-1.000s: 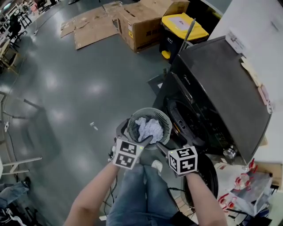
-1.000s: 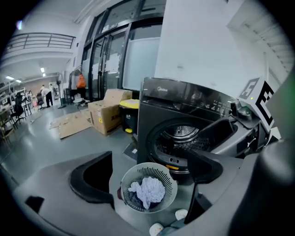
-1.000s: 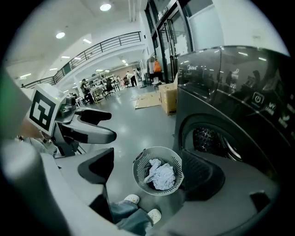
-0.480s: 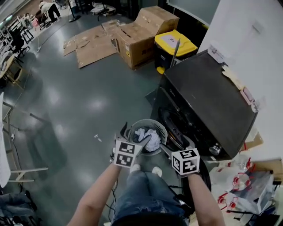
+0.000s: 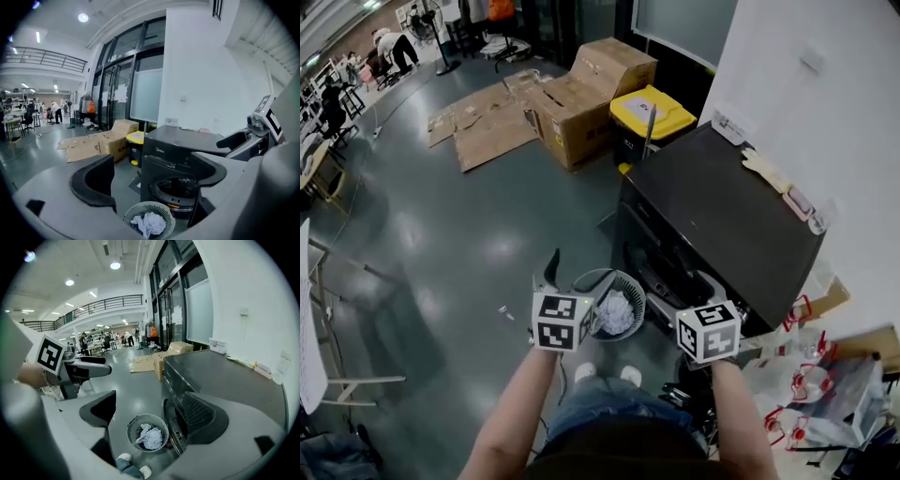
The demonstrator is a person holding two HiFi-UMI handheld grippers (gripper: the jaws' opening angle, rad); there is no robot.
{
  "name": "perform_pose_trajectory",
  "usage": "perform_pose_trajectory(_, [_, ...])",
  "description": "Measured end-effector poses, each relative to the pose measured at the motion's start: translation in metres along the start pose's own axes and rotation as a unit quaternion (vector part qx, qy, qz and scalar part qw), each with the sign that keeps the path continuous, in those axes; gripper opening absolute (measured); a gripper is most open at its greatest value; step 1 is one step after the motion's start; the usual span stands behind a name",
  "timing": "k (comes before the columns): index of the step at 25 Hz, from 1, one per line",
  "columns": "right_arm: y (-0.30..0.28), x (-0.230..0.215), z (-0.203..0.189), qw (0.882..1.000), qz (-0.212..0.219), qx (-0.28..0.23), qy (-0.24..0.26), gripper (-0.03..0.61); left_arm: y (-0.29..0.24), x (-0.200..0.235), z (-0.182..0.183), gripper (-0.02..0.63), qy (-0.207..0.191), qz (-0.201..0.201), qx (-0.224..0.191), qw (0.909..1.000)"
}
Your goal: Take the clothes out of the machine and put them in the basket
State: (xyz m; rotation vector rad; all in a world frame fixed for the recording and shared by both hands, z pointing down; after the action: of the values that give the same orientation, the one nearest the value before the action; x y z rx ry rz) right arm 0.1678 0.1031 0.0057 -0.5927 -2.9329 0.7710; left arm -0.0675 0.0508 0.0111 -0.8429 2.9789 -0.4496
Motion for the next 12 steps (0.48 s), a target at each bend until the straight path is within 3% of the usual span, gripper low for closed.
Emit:
perform_pose_trajectory(2, [0.008, -0.003, 0.009, 1.0, -0.006, -0.021, -0.003, 0.453, 0.003, -0.004, 0.014, 0.509, -0.002, -0.004, -0.015, 0.9999])
perform_pose_trajectory(8, [0.022, -0.001, 0.041, 0.996, -0.028, -0.08, 0.011, 0.453, 0.012, -0.019, 0.048, 0.509, -0.058, -0.026, -0.045, 0.997])
perform_pose_trajectory(12, [0.033, -0.007, 0.062, 0.993, -0.041, -0.111, 0.02, 0.451, 0.006, -0.026, 0.071, 0.509, -0.064, -0.042, -0.068, 0.9947])
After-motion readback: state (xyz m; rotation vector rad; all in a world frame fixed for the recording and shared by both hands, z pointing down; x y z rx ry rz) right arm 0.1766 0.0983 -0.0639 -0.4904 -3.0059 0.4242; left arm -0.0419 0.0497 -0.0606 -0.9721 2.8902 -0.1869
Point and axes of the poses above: the fingertips, and each gripper's own axes: y backward along the fingers, x to its left, z out of its top, the point moved 9 cm from there along y, backward along the fingers, and after that the axes turned 6 degrees about -x, right-handed, at the moved point
